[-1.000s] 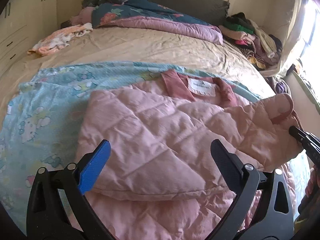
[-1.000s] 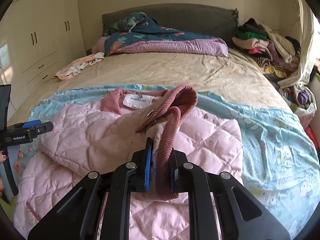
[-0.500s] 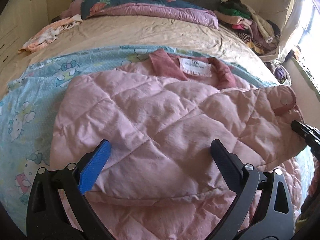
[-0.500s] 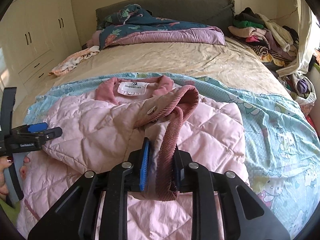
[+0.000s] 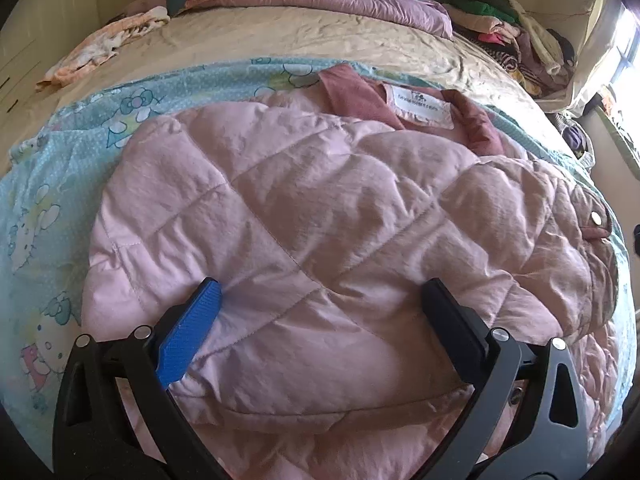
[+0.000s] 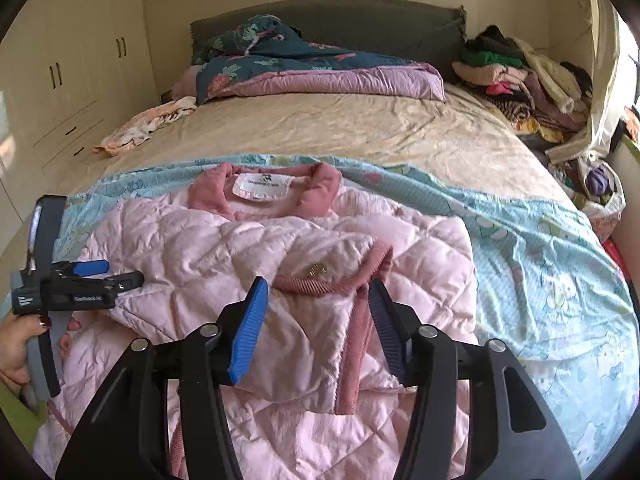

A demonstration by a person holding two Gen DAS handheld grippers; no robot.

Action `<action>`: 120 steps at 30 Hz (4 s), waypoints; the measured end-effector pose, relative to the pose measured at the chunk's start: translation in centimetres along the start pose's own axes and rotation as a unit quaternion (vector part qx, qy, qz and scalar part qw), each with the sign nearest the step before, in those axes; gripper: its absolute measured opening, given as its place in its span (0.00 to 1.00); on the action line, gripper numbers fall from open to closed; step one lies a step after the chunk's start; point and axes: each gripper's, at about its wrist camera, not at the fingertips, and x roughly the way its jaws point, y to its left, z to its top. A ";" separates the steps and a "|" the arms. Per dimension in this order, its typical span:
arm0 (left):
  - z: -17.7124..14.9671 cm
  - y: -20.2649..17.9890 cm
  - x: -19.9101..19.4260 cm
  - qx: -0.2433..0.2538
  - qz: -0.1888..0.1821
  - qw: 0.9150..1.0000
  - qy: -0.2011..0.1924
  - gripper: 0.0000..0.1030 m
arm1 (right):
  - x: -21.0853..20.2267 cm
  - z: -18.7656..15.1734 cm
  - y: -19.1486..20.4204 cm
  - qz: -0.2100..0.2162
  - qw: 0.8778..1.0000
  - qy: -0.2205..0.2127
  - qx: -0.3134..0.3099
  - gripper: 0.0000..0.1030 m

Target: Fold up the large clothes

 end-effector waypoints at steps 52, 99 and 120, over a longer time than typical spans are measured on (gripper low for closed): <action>-2.0 0.7 -10.7 -0.029 -0.031 0.996 -0.077 0.92 | 1.7 -1.7 5.2 0.045 0.997 0.057 0.029 0.95; -7.0 -6.3 -25.9 0.018 -0.027 0.985 -0.168 0.92 | -20.6 -2.3 4.3 0.034 0.995 -0.091 0.021 0.96; -12.8 -7.8 -27.8 0.035 -0.041 0.981 -0.185 0.92 | -24.8 -7.5 3.8 0.023 0.994 -0.108 0.005 0.96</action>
